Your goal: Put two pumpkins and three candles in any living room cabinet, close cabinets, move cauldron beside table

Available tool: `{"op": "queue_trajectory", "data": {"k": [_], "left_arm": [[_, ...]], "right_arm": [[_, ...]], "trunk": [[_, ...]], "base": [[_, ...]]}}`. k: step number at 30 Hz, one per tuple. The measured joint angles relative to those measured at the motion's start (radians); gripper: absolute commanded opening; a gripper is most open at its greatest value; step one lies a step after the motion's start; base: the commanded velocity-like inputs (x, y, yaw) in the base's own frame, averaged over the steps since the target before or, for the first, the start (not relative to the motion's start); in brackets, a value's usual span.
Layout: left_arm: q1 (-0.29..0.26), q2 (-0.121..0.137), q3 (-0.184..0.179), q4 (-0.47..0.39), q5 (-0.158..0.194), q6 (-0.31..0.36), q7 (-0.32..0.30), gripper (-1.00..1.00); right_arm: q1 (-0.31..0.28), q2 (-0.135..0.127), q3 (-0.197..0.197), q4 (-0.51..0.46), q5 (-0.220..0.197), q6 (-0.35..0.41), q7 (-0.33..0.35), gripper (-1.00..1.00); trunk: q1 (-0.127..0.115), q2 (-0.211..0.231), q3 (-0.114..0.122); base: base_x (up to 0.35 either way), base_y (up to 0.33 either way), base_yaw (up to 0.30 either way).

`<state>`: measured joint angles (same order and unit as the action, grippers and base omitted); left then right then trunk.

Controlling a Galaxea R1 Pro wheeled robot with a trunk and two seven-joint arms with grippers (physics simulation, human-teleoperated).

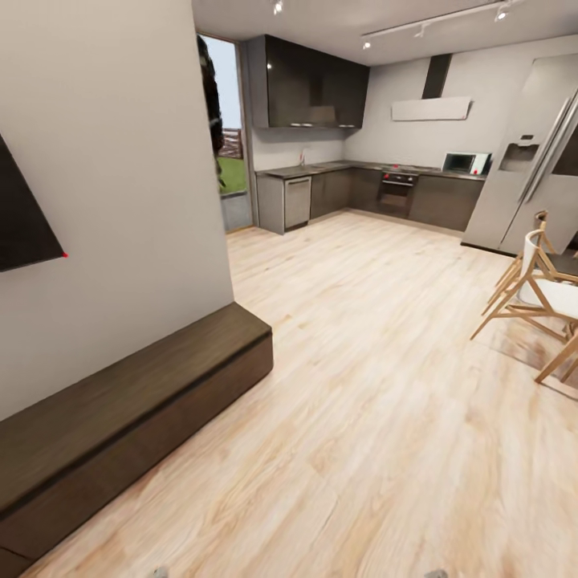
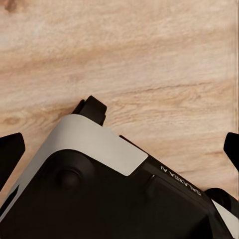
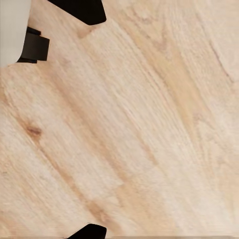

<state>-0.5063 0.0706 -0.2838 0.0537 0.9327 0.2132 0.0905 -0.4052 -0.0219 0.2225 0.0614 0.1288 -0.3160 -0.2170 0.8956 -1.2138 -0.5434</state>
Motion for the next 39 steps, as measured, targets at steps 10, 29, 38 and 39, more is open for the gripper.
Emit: {"op": "queue_trajectory", "data": {"k": [10,29,38,39], "left_arm": [[0.000,0.000,0.000,0.000,-0.001,0.000,0.000,1.00],[0.000,0.000,0.000,0.000,-0.002,0.000,0.000,1.00],[0.000,0.000,0.000,0.000,-0.002,0.000,0.000,1.00],[0.000,0.000,0.000,0.000,-0.002,0.000,0.000,1.00]], "right_arm": [[0.001,-0.005,0.000,-0.001,0.002,0.001,-0.001,1.00],[0.001,-0.001,0.000,-0.003,0.000,0.000,-0.001,1.00],[0.001,-0.001,0.000,-0.003,0.000,0.000,-0.001,1.00],[0.001,-0.001,0.000,-0.003,0.000,0.000,-0.001,1.00]], "trunk": [[0.000,0.000,0.002],[0.000,0.000,0.002],[0.000,0.000,0.002],[0.000,0.000,0.002]], "base": [[0.311,-0.169,0.000],[0.270,-0.222,0.163],[0.260,-0.234,0.286],[0.260,-0.234,0.288]]}}
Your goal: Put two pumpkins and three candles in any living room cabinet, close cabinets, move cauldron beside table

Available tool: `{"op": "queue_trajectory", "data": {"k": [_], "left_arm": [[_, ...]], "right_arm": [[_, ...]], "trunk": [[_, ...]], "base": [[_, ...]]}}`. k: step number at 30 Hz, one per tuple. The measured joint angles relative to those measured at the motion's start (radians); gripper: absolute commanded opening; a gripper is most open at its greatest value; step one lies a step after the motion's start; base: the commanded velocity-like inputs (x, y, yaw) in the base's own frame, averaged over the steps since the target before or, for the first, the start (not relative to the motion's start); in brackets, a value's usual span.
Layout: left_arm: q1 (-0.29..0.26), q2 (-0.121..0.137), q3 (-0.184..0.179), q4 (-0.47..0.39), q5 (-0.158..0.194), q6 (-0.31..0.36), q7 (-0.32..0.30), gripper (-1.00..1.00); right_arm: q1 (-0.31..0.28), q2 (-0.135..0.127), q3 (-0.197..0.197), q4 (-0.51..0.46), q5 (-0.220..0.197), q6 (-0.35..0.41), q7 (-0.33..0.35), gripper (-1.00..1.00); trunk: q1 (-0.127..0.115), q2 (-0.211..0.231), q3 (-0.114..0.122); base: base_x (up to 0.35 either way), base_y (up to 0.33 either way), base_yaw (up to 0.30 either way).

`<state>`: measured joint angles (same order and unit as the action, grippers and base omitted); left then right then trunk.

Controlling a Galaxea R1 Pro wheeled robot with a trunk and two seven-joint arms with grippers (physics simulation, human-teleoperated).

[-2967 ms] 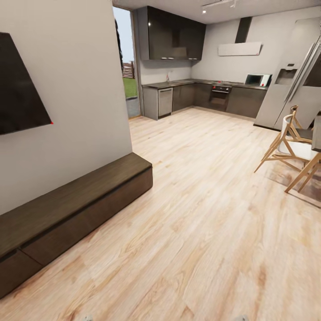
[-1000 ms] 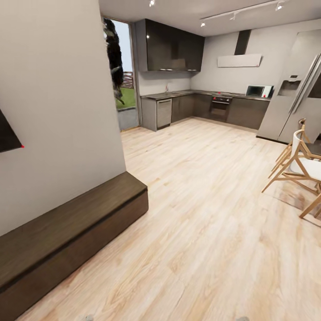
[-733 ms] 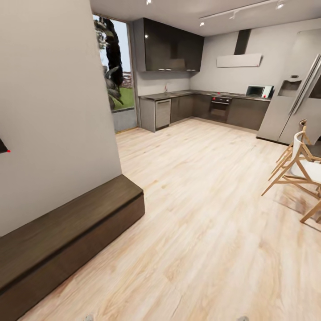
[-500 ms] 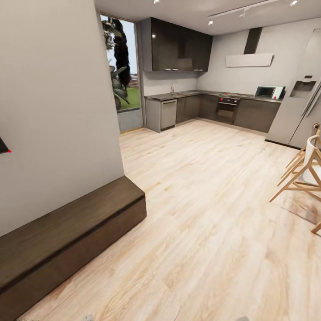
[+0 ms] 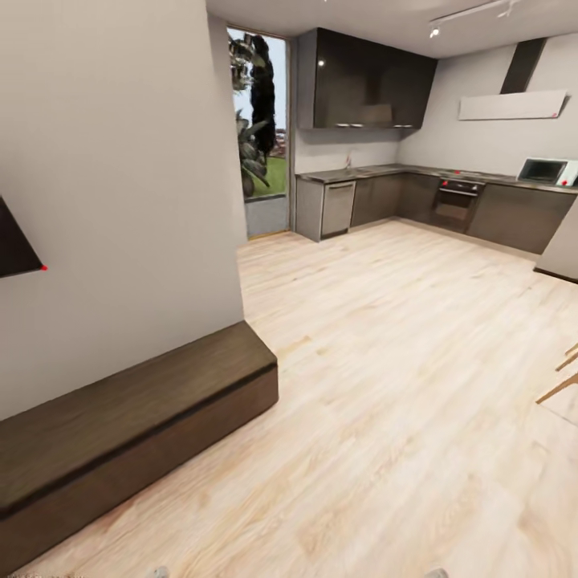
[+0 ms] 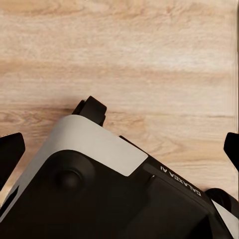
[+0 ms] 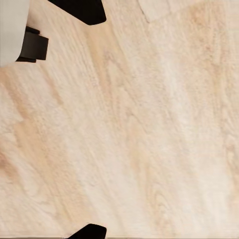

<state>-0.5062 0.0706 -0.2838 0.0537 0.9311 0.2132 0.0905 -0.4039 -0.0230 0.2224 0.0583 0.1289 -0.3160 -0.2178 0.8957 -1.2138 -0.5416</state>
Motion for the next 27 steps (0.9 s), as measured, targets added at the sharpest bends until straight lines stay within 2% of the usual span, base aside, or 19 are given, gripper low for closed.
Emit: {"op": "queue_trajectory", "data": {"k": [16,27], "left_arm": [[0.000,0.000,0.000,0.000,0.000,0.000,0.000,1.00],[0.000,0.000,0.000,0.000,0.002,0.000,0.000,1.00]], "right_arm": [[0.000,0.000,0.000,0.000,0.000,0.000,0.000,1.00],[0.000,0.000,0.000,0.000,0.000,0.000,0.000,1.00]], "trunk": [[0.000,0.000,0.000],[0.000,0.000,0.000]], "base": [[0.249,-0.227,0.289],[0.017,-0.019,0.289]]}}
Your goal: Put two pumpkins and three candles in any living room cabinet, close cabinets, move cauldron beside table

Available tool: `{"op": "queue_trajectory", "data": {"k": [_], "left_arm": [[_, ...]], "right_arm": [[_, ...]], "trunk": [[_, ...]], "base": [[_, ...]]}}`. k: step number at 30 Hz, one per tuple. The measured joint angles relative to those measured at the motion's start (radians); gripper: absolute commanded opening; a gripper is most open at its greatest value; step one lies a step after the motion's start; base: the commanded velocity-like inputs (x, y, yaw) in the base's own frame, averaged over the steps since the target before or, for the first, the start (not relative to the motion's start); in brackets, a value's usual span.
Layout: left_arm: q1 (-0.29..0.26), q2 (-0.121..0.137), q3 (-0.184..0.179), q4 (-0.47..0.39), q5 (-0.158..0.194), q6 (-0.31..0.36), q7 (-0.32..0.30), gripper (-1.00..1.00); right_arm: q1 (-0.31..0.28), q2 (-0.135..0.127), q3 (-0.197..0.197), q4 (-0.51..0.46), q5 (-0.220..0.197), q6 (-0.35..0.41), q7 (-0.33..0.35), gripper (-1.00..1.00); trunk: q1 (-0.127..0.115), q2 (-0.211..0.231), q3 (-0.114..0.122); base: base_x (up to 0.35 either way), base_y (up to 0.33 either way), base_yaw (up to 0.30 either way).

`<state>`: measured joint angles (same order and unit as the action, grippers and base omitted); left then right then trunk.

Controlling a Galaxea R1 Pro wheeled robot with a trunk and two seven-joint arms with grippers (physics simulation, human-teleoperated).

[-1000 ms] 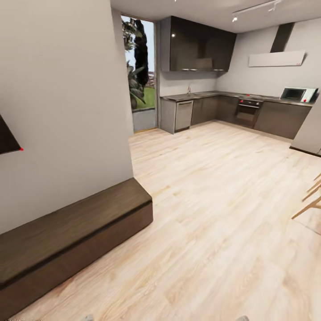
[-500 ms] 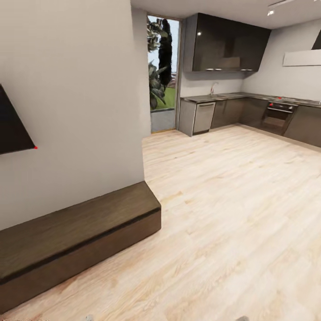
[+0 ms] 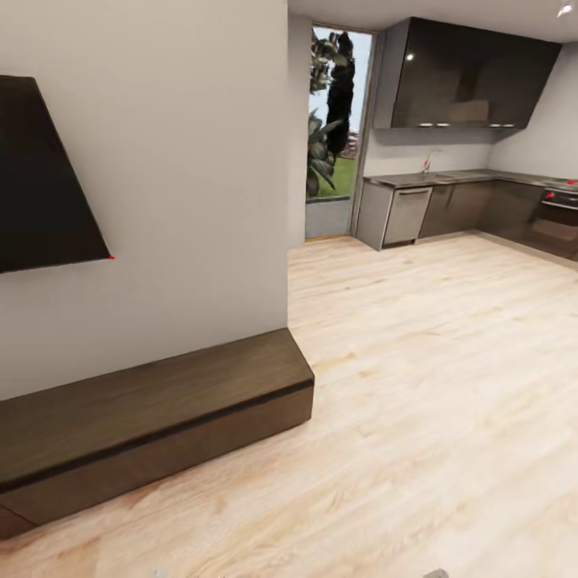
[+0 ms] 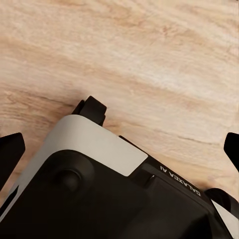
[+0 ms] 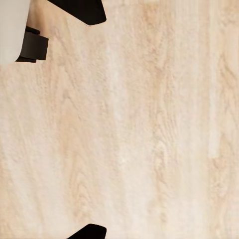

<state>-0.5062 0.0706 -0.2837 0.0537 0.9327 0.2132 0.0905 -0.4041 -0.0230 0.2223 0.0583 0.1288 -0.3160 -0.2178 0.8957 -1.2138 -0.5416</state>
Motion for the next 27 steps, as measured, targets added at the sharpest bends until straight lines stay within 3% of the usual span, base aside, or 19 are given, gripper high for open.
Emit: {"op": "queue_trajectory", "data": {"k": [15,27], "left_arm": [[0.000,0.000,0.000,0.000,0.000,0.000,0.000,1.00],[0.000,0.000,0.000,0.000,0.000,0.000,0.000,1.00]], "right_arm": [[0.000,0.000,0.000,0.000,0.000,0.000,0.000,1.00],[0.001,0.001,0.002,0.000,0.003,0.000,0.000,1.00]], "trunk": [[0.000,0.000,0.000],[0.000,0.000,0.000]], "base": [[0.004,-0.005,0.289],[0.205,-0.213,0.289]]}}
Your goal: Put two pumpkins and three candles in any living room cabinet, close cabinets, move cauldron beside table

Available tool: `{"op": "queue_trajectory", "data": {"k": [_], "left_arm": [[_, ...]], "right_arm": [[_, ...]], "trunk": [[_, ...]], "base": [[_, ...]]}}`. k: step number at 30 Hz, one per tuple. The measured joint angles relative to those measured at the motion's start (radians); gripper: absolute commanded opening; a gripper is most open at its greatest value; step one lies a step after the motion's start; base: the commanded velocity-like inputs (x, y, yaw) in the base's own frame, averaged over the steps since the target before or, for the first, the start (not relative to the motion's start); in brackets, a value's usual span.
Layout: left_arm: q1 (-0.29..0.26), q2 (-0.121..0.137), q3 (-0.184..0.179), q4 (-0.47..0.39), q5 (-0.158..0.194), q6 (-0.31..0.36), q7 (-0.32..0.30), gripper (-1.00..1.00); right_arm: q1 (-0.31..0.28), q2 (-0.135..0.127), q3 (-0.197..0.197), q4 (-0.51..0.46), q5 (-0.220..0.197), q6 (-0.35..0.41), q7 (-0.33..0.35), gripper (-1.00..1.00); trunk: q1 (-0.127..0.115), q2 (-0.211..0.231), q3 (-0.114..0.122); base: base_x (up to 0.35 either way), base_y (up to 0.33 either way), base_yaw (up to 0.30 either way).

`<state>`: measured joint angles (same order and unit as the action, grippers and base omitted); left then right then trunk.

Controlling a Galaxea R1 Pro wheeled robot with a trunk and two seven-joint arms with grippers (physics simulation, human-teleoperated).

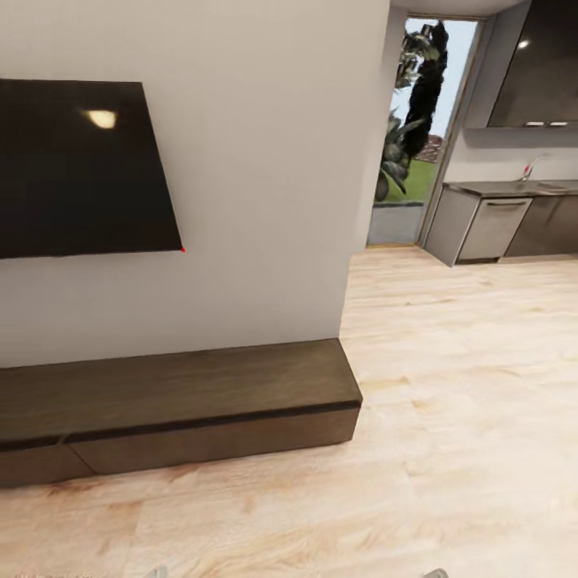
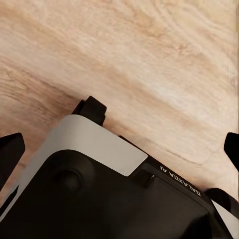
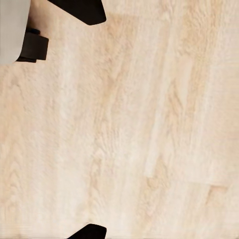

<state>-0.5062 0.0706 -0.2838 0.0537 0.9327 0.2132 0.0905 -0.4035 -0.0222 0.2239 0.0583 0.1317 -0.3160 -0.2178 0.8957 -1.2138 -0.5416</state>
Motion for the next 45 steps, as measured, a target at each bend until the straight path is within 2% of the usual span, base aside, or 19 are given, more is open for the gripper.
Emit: {"op": "queue_trajectory", "data": {"k": [24,37,45], "left_arm": [[0.000,0.000,0.000,0.000,0.000,0.000,0.000,1.00],[0.000,0.000,0.000,0.000,0.000,0.000,0.000,1.00],[0.000,0.001,0.001,0.000,0.007,0.000,0.000,1.00]], "right_arm": [[0.000,0.001,0.001,0.001,0.003,0.001,0.000,1.00],[0.000,-0.001,0.000,0.001,0.002,0.003,0.000,1.00],[0.000,0.001,0.000,0.001,0.001,0.000,0.000,1.00]], "trunk": [[0.000,0.000,0.000],[0.000,0.000,0.000],[0.000,0.000,0.003]], "base": [[0.246,-0.213,0.288],[0.316,-0.083,0.023],[0.056,0.013,-0.156]]}}
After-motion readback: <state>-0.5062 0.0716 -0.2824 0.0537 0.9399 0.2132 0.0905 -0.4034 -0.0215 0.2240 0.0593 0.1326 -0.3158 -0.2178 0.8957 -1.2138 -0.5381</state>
